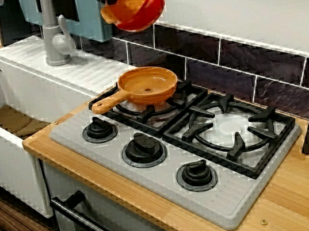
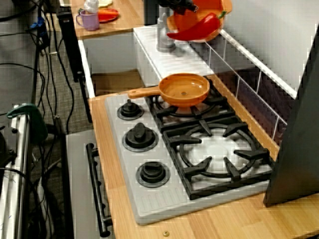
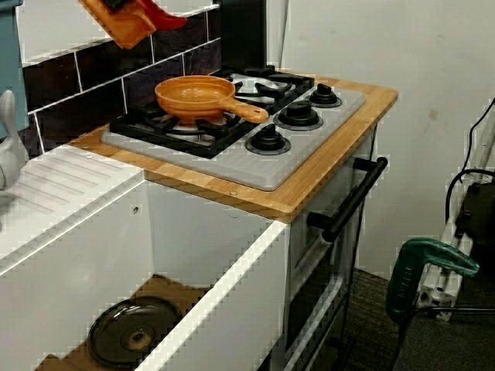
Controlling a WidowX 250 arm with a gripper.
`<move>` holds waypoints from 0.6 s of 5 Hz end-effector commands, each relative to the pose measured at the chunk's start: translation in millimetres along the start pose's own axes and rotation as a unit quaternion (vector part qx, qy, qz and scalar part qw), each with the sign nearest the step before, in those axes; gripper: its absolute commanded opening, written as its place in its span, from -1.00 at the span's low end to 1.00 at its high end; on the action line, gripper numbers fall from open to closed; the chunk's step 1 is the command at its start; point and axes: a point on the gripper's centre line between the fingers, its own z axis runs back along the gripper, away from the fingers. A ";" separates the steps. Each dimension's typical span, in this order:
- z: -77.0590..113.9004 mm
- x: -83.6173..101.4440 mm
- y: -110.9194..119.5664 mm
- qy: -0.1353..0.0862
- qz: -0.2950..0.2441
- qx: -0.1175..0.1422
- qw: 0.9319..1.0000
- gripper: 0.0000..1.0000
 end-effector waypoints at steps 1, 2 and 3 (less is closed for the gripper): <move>29.7 16.8 10.7 -0.064 0.028 0.002 0.998 -1.00; 33.9 15.9 12.2 -0.062 0.027 -0.003 0.998 -1.00; 35.0 14.6 12.0 -0.058 0.025 -0.005 0.998 -1.00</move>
